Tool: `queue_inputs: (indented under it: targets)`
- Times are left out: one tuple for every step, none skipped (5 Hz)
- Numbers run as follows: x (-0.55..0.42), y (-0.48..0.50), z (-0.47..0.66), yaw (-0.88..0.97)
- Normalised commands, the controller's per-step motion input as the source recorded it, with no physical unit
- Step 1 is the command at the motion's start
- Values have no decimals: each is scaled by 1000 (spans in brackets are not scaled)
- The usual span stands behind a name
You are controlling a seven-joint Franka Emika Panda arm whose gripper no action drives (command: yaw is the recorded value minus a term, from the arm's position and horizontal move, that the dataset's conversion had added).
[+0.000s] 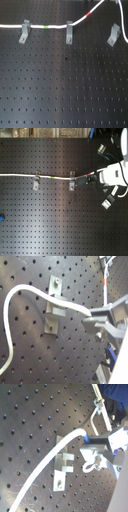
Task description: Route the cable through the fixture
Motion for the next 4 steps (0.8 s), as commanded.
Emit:
queue_inputs:
  targets:
    - [-67,-9,82,0]
    - [-489,9,374,0]
    - [-396,171,263,183]
    - [-277,277,127,311]
